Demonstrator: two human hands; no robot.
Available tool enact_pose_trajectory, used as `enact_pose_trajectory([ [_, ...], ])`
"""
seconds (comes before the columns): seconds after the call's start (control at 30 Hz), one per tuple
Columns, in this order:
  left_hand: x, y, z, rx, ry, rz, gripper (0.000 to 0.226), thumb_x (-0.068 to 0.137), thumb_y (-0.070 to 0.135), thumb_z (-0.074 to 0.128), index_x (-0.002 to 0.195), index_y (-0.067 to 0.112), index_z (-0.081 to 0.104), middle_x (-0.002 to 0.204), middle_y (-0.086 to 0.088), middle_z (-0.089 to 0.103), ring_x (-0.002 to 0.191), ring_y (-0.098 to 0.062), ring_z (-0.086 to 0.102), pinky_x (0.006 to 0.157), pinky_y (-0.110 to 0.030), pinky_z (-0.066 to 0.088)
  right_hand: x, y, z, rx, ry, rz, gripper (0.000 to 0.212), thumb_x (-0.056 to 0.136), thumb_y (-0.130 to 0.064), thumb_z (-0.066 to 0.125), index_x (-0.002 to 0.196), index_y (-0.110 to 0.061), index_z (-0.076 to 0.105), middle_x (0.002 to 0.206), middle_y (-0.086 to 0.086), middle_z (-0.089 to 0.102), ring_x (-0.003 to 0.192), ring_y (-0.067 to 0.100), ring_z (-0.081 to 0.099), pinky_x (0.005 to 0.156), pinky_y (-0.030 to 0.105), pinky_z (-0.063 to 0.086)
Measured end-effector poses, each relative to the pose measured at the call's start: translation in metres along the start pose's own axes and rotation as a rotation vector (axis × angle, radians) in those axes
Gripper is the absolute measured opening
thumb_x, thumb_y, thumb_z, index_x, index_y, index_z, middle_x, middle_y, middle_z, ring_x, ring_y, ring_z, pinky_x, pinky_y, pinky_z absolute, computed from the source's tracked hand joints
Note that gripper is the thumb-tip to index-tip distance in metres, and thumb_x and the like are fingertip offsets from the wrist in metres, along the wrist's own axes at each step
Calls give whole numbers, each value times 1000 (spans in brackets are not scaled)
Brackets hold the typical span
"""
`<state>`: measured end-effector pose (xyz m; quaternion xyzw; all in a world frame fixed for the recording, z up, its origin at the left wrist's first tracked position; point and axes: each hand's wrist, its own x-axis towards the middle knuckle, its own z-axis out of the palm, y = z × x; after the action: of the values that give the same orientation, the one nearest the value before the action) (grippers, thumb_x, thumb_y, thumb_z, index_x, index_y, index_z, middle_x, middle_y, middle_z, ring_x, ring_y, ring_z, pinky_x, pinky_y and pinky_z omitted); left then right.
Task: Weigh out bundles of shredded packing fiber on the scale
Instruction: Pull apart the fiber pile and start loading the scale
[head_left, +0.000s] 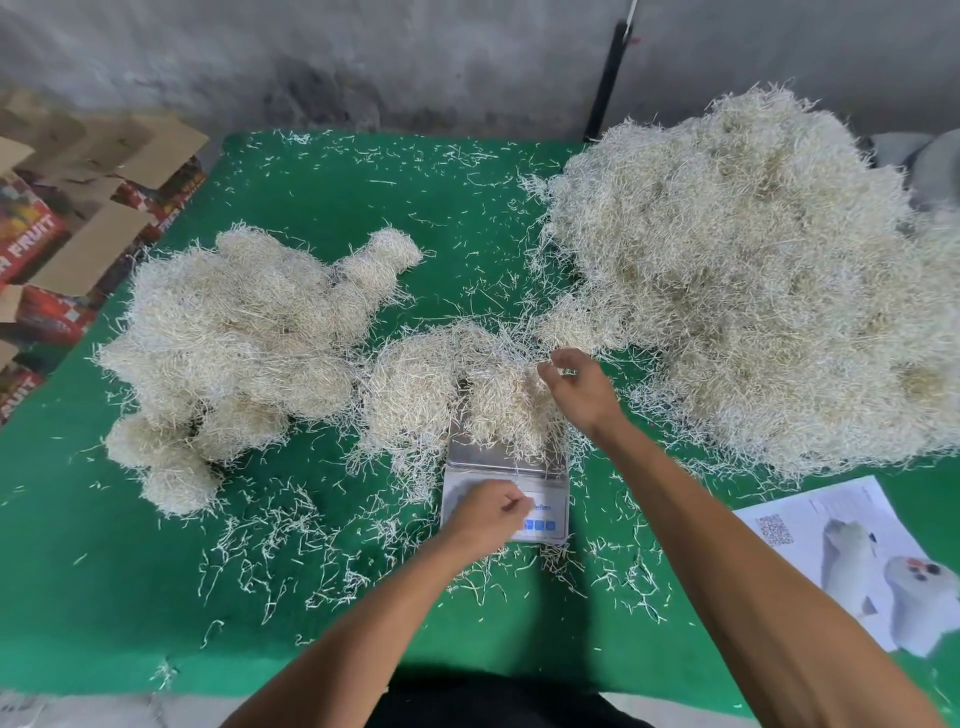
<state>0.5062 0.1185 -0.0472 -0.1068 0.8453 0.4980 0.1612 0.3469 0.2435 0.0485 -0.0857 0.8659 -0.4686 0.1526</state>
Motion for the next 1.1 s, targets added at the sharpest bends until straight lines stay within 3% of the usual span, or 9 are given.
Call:
enact_pose_trajectory([
  [0.1,0,-17,-30,-19,124,-39,19,100,36,58,95,21,69,85,2,71,61,-4,60,56,-21,51,-1,-2,4,-9,-7,3,47,107,-36,55,146,-11,49,148,13,54,123,32,60,107,51,50],
  [0.17,0,-24,-42,-21,158,-18,15,99,34,59,100,23,70,92,7,71,72,1,63,66,-18,51,-1,-1,6,-24,-1,-5,48,107,-37,55,147,-11,48,151,12,52,129,30,56,110,48,47],
  [0.3,-6,-29,-30,-18,-51,49,15,99,33,59,110,34,69,110,21,69,99,12,61,87,-13,50,0,2,8,-16,6,1,47,107,-33,55,147,-10,48,153,12,50,109,23,61,90,32,51],
  [0.37,-10,-30,-14,-95,-141,16,20,99,31,60,116,36,69,119,22,67,107,10,61,93,-18,51,0,4,9,-18,8,11,46,107,-33,54,147,-9,48,154,11,50,109,35,66,76,21,53],
  [0.53,-14,-37,-1,16,-308,-112,14,97,33,61,99,25,73,101,9,74,83,-3,72,73,-29,61,-2,4,8,22,-12,19,45,107,-30,55,147,-10,48,152,11,51,119,26,61,104,46,52],
  [0.77,-14,-31,-39,49,17,-46,18,97,42,58,89,30,68,84,7,73,69,-15,69,63,-31,57,-2,6,11,26,9,24,42,107,-28,55,144,-9,49,147,10,54,109,22,63,93,36,55],
  [0.87,-7,-22,-47,-5,91,-26,16,99,39,58,89,31,67,84,8,73,68,-10,68,56,-26,53,-2,6,15,8,-9,22,42,106,-27,56,143,-10,49,148,11,54,111,23,63,92,37,57],
  [0.97,-4,-18,-48,-98,131,-8,14,99,32,59,91,26,69,82,7,73,69,-3,68,63,-22,52,1,5,15,-61,1,6,50,103,-37,61,145,-12,49,151,11,51,124,27,59,106,47,51],
  [1.1,-1,-16,-47,-233,216,-50,11,99,27,60,95,24,70,81,7,73,63,-1,66,59,-14,50,3,2,19,-320,23,-59,69,91,-62,67,143,-19,53,152,8,50,122,26,60,106,47,49],
])
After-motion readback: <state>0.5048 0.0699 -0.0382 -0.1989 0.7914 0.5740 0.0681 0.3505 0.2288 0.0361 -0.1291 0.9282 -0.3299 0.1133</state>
